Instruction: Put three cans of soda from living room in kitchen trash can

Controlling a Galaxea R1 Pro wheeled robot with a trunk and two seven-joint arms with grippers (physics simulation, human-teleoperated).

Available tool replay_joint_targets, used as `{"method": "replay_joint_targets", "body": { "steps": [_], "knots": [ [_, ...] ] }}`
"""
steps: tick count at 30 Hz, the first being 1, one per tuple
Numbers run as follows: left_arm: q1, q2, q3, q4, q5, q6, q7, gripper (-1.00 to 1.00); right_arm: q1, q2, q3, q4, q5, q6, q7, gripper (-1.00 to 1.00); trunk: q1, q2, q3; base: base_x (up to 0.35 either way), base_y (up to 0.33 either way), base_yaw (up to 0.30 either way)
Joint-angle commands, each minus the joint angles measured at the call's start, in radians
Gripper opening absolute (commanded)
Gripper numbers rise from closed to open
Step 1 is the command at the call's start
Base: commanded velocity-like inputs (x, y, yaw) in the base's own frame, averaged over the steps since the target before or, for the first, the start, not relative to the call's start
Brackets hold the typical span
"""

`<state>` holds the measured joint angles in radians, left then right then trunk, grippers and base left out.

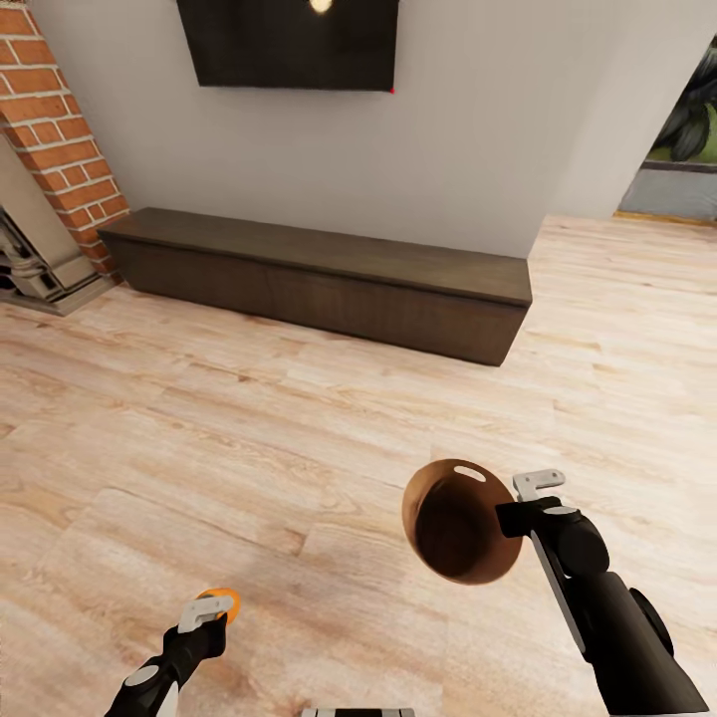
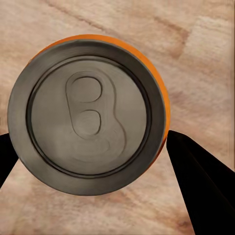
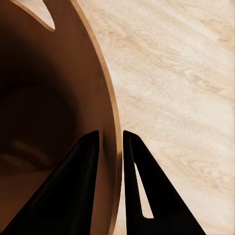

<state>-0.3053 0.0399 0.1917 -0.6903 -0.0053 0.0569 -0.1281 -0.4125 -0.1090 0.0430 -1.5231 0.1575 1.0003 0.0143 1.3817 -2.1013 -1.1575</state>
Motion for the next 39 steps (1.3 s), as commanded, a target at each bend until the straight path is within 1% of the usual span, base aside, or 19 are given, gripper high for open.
{"method": "replay_joint_targets", "body": {
  "steps": [1,32,39],
  "knots": [
    [0.0,0.0,0.0,0.0,-0.001,0.0,-0.001,-1.0,0.0,0.0,0.0,0.0,-0.007,0.0,0.004,-1.0,-0.004,0.007,0.003,0.0,0.0,0.0],
    [0.0,0.0,0.0,0.0,-0.001,0.0,-0.001,-1.0,0.0,0.0,0.002,0.0,-0.007,0.0,0.004,-1.0,-0.123,0.224,0.101,0.0,0.0,0.0],
    [0.0,0.0,0.0,0.0,-0.001,0.0,-0.001,-1.0,0.0,0.0,0.002,0.0,-0.007,0.0,0.004,-1.0,-0.15,0.273,0.13,0.0,0.0,0.0]
  ]
}}
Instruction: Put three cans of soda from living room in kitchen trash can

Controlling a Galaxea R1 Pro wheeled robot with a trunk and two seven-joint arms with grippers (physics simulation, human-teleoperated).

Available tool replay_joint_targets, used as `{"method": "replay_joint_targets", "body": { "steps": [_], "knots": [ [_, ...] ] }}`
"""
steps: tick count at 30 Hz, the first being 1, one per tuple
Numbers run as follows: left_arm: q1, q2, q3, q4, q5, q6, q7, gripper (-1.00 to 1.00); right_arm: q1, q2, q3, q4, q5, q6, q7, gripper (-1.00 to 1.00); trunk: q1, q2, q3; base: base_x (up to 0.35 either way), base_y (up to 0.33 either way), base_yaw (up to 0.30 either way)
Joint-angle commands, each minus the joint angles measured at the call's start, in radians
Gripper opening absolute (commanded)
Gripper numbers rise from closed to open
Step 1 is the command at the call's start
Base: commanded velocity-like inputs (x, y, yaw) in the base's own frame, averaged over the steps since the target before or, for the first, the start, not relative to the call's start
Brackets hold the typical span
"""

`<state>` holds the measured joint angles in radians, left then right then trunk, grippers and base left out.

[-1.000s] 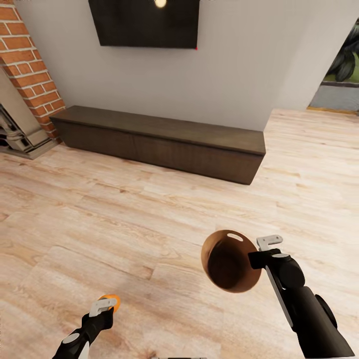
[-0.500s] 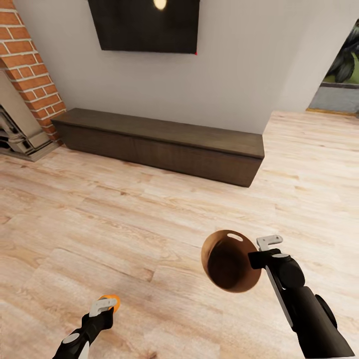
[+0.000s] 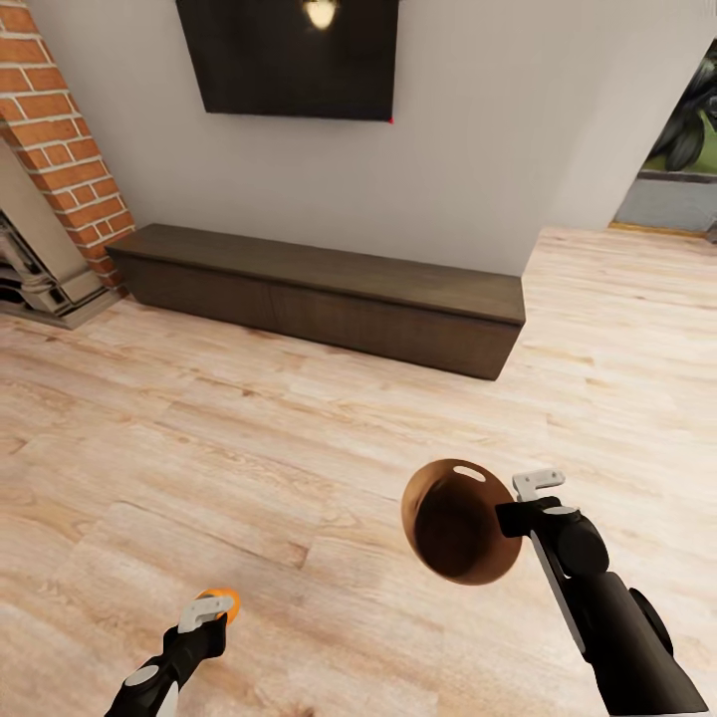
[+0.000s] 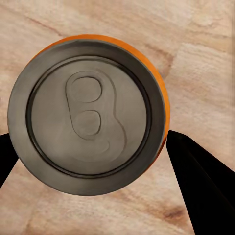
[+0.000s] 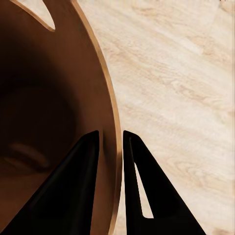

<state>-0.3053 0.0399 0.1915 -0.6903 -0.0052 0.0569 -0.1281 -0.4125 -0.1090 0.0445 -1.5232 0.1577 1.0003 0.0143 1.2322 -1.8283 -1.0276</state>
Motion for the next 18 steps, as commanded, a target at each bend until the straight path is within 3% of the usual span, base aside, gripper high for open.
{"method": "replay_joint_targets", "body": {
  "steps": [1,18],
  "knots": [
    [0.0,0.0,0.0,0.0,-0.001,0.0,-0.001,-1.0,0.0,0.0,0.0,0.0,-0.007,0.0,0.004,-1.0,-0.004,0.007,0.005,0.0,0.0,0.0],
    [0.0,0.0,0.0,0.001,-0.001,0.0,-0.001,-1.0,0.0,0.0,0.0,0.0,-0.007,0.0,0.004,-1.0,-0.069,0.126,0.082,0.0,0.0,0.0]
  ]
}}
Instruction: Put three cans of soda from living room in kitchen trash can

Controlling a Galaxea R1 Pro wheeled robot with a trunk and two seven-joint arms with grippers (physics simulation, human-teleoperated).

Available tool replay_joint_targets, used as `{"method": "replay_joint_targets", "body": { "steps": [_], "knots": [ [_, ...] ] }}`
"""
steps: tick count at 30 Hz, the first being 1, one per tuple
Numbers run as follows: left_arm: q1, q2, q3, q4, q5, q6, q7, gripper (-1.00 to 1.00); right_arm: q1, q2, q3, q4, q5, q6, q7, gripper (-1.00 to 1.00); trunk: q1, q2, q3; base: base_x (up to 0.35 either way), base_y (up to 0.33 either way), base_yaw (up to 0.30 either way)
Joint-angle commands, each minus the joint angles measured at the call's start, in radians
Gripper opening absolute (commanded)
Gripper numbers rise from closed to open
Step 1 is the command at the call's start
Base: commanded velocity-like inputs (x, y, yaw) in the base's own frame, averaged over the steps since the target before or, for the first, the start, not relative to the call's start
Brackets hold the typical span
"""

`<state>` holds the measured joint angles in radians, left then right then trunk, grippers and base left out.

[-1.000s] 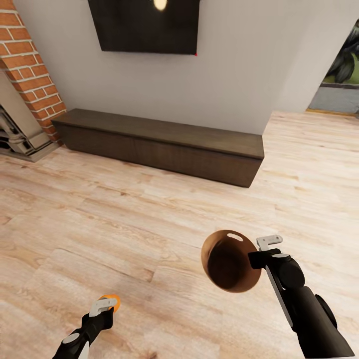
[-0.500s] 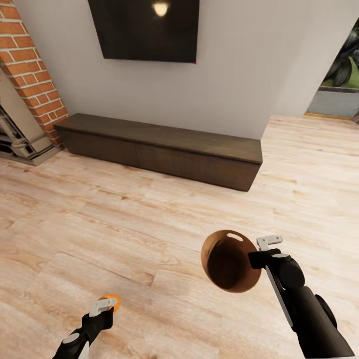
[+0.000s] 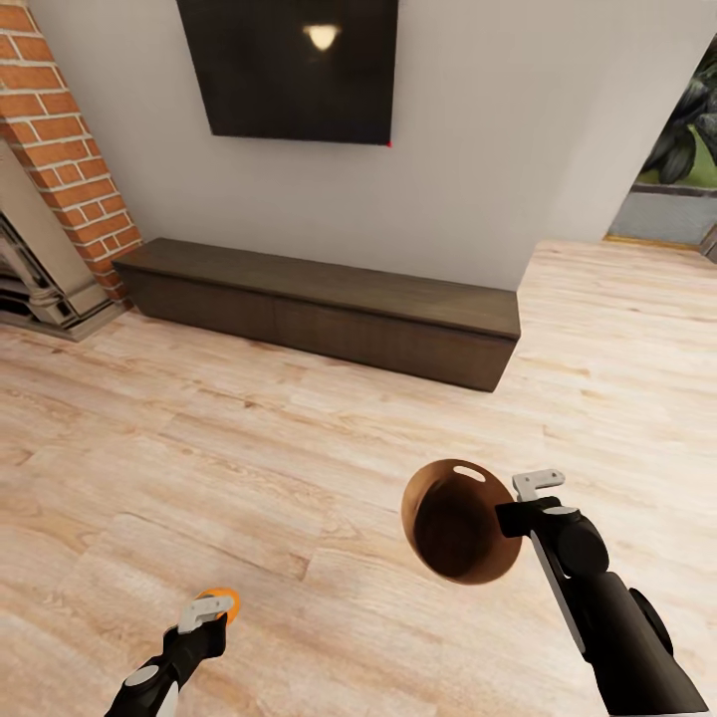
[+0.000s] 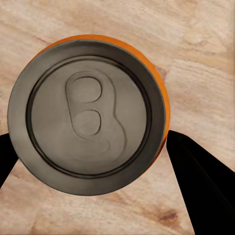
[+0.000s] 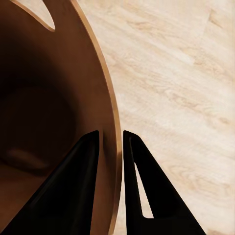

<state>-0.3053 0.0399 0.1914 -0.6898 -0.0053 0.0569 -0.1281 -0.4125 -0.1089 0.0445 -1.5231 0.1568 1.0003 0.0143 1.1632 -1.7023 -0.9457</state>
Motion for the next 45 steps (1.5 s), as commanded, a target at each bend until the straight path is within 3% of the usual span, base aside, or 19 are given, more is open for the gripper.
{"method": "replay_joint_targets", "body": {
  "steps": [1,33,45],
  "knots": [
    [0.0,0.0,0.0,0.0,-0.001,0.0,-0.001,-1.0,0.0,0.0,0.0,0.0,-0.007,0.0,0.004,-1.0,-0.004,0.007,0.004,0.0,0.0,0.0],
    [0.0,0.0,0.0,0.0,-0.001,0.0,-0.001,-1.0,0.0,0.0,0.0,0.0,-0.007,0.0,0.004,-1.0,-0.127,0.231,0.11,0.0,0.0,0.0],
    [0.0,0.0,0.0,-0.072,0.004,0.0,-0.025,-1.0,0.0,0.001,0.003,0.0,-0.007,0.0,0.004,-1.0,-0.127,0.231,0.11,0.0,0.0,0.0]
  ]
}}
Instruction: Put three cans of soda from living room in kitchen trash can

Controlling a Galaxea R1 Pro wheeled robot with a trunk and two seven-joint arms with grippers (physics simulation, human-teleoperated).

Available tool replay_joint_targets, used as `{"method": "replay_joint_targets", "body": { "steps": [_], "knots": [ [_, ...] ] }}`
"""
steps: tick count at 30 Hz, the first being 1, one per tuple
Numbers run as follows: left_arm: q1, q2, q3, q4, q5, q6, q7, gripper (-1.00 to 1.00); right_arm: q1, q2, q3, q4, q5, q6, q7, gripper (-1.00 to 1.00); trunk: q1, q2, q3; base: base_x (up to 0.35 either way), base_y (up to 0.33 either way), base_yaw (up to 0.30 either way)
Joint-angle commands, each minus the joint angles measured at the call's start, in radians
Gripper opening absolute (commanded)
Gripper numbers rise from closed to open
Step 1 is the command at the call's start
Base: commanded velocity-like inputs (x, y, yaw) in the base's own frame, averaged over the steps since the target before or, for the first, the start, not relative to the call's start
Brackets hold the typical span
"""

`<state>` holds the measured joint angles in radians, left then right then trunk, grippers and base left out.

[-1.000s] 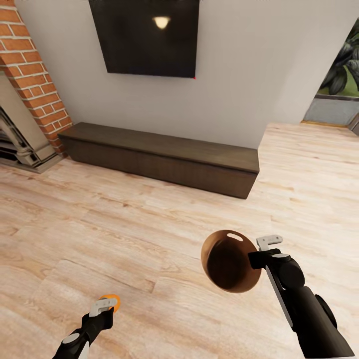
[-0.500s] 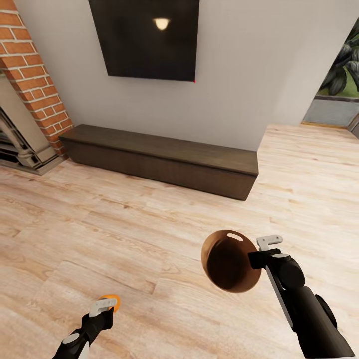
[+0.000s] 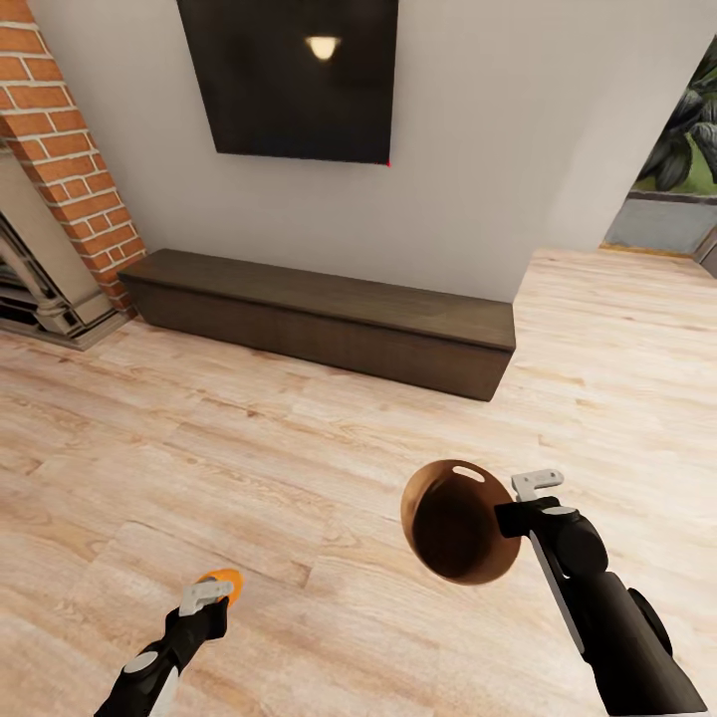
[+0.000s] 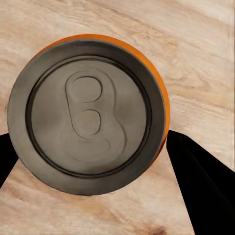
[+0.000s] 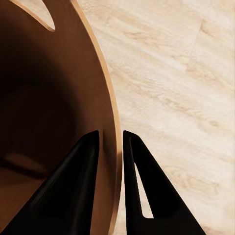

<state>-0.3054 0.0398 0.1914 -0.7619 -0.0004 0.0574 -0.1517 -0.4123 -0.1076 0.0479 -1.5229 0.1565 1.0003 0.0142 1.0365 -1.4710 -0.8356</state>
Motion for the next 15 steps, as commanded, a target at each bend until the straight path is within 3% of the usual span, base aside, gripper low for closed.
{"method": "replay_joint_targets", "body": {
  "steps": [1,5,6,8,11,14,15],
  "knots": [
    [0.0,0.0,-0.001,-0.008,-0.001,0.001,-0.015,-1.0,0.0,0.0,0.0,0.0,-0.006,0.0,0.004,-1.0,0.0,0.0,0.0,0.0,0.0,0.0],
    [0.0,0.001,-0.004,-0.037,-0.002,0.01,-0.196,-1.0,0.0,0.0,0.001,0.001,-0.006,0.0,0.004,-1.0,0.0,0.0,0.0,0.0,0.0,0.0],
    [0.0,0.003,-0.002,-0.043,-0.003,0.024,-0.287,-1.0,0.0,0.0,0.001,0.003,-0.006,0.0,0.003,-1.0,0.0,0.0,0.0,0.0,0.0,0.0],
    [0.0,0.016,-0.001,-0.062,-0.002,0.056,-0.357,-1.0,0.0,0.001,0.001,0.005,-0.006,-0.001,0.002,-1.0,0.0,0.0,0.0,0.0,0.0,0.0],
    [0.0,0.031,-0.001,-0.095,0.0,0.091,-0.41,-1.0,0.0,0.001,0.001,0.01,-0.006,-0.001,0.001,-1.0,0.0,0.0,0.0,0.0,0.0,0.0],
    [0.0,0.039,0.0,-0.113,-0.001,0.127,-0.512,-1.0,0.0,0.003,0.003,0.016,-0.006,-0.002,0.0,-1.0,0.0,0.0,0.0,0.0,0.0,0.0],
    [0.0,0.045,0.0,-0.118,-0.002,0.144,-0.577,-1.0,0.0,0.004,0.009,0.021,-0.005,-0.002,0.0,-1.0,0.0,0.0,0.0,0.0,0.0,0.0]
  ]
}}
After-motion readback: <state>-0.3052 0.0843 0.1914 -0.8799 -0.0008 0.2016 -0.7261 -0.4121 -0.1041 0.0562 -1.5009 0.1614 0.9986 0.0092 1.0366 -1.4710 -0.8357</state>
